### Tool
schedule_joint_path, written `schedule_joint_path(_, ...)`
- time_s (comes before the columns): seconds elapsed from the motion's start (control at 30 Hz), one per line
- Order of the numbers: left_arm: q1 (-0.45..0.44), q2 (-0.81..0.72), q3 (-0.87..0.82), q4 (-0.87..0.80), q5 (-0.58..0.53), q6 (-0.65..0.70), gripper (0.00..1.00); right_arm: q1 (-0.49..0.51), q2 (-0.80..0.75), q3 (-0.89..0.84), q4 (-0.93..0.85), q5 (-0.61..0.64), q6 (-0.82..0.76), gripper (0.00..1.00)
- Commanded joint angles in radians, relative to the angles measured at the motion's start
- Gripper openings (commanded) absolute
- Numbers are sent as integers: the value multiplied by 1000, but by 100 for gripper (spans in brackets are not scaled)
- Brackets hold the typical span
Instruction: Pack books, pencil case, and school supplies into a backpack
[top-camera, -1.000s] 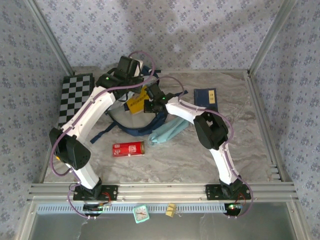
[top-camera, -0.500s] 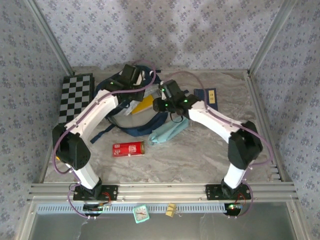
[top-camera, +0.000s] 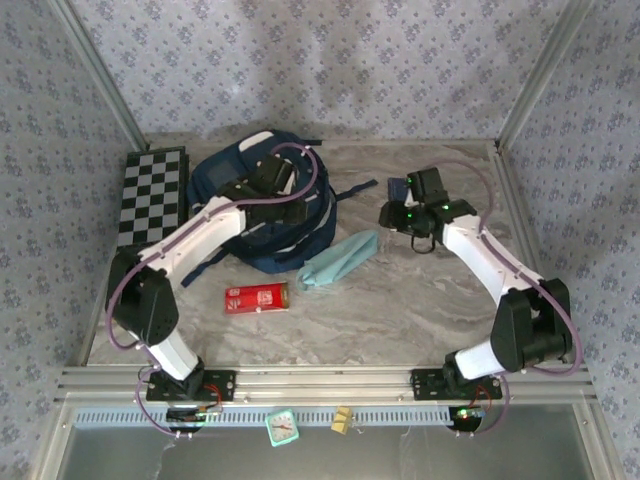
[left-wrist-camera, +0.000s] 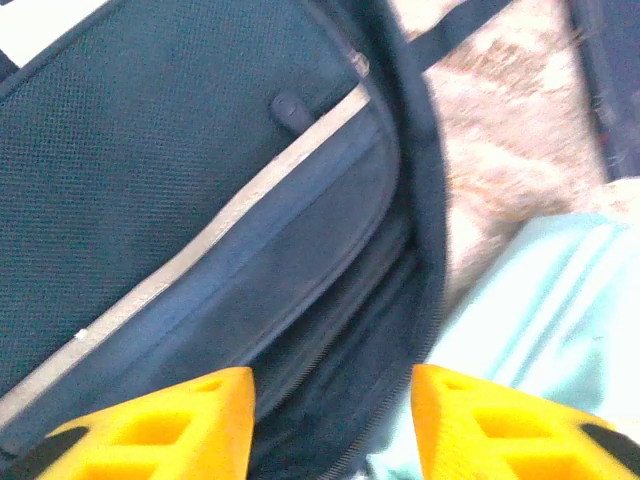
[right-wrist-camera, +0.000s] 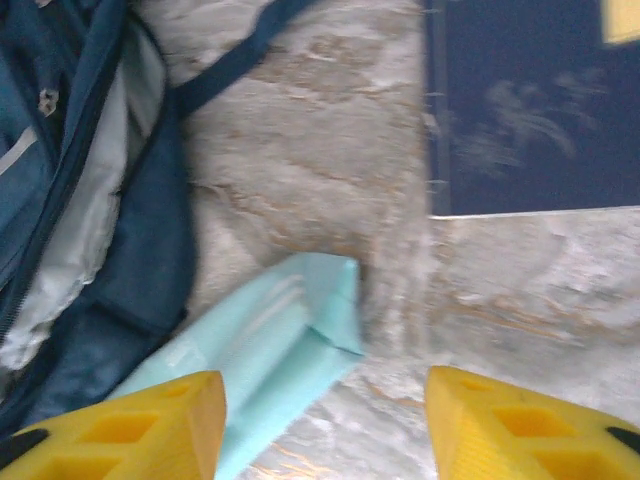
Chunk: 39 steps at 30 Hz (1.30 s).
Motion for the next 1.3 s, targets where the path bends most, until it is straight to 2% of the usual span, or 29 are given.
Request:
schedule_joint_path(0.0, -30, -90, -8, 109, 55, -152, 54, -74, -36, -55, -25, -46, 16, 62)
schedule_joint_path(0.1, -84, -63, 19, 153, 49, -223, 58, -146, -45, -100, 22, -64, 25, 65)
schedule_joint_path(0.3, -168, 80, 97, 260, 76, -340, 60, -254, -3, -137, 68, -106, 47, 70)
schedule_joint_path(0.73, -212, 446, 334, 383, 127, -441, 59, -378, 165, -92, 145, -114, 67, 74)
schedule_joint_path(0.97, -227, 650, 568, 337, 118, -443, 58, -398, 314, 13, 153, -150, 70, 74)
schedule_joint_path(1.27, -222, 918, 929, 197, 104, -449, 57, -399, 465, 149, 153, -211, 66, 70)
